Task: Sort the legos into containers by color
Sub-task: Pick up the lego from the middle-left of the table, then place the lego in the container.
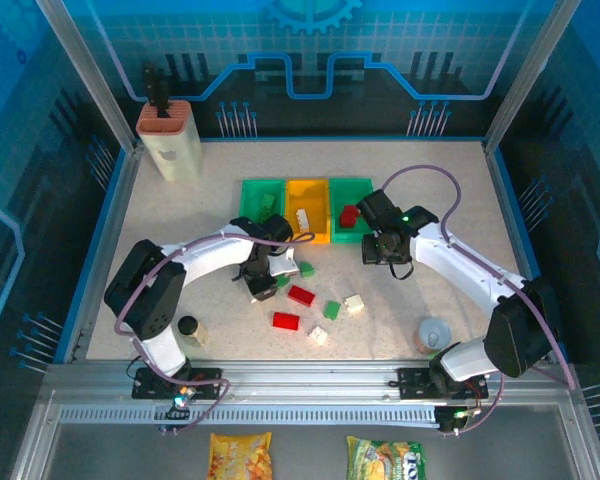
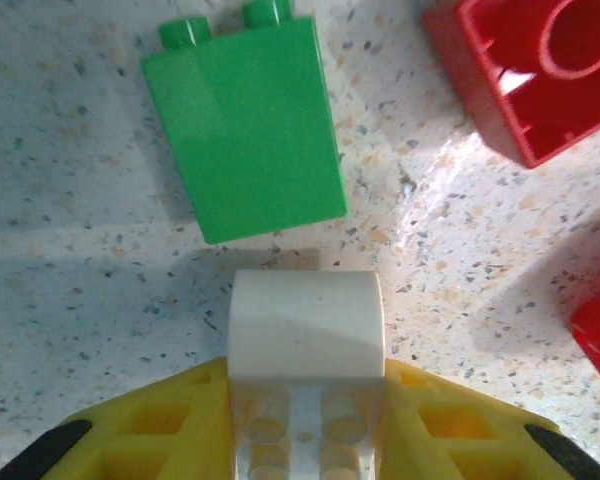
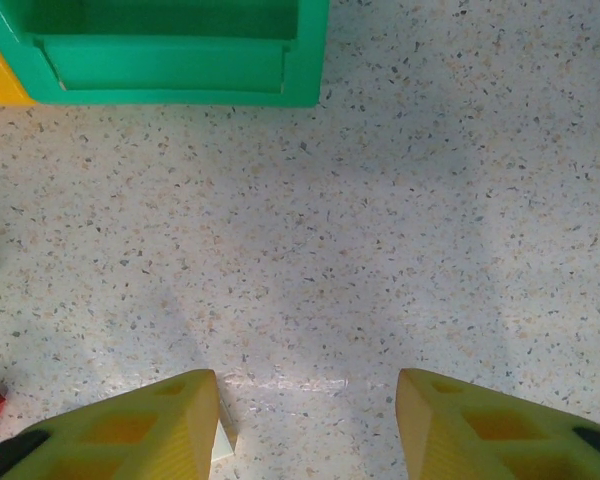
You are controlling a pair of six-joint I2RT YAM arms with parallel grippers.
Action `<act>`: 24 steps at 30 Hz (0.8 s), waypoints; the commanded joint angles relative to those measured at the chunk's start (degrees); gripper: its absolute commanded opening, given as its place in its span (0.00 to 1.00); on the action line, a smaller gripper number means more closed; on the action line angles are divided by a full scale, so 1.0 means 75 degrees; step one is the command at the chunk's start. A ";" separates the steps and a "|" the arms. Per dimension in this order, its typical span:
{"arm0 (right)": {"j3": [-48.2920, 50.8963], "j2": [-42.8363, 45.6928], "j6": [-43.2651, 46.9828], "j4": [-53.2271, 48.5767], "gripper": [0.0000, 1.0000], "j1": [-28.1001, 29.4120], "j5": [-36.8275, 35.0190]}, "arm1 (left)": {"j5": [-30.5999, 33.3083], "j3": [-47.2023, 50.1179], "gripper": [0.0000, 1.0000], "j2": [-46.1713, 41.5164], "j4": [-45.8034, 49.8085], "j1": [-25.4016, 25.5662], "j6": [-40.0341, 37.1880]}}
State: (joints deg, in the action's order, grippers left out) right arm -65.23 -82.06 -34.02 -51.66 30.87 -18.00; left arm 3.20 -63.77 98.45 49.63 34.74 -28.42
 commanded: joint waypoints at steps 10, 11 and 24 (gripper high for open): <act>0.0121 0.0411 -0.0005 -0.0337 0.51 0.0077 -0.0324 | -0.0388 -0.1225 0.33 -0.0349 0.0085 0.0044 0.0499; 0.0140 0.0451 -0.0014 -0.0359 0.51 0.0079 -0.0339 | -0.0363 -0.1343 0.33 -0.0312 0.0016 0.0051 0.0548; 0.0412 0.0942 -0.0127 -0.0655 0.51 0.0068 -0.0573 | -0.0391 -0.3229 0.34 0.0982 -0.0583 0.0045 0.0946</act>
State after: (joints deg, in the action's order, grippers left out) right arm -63.05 -76.60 -34.09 -54.22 30.85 -20.80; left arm 1.69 -84.01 103.07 46.39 34.74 -23.44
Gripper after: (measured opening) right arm 0.513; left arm 0.340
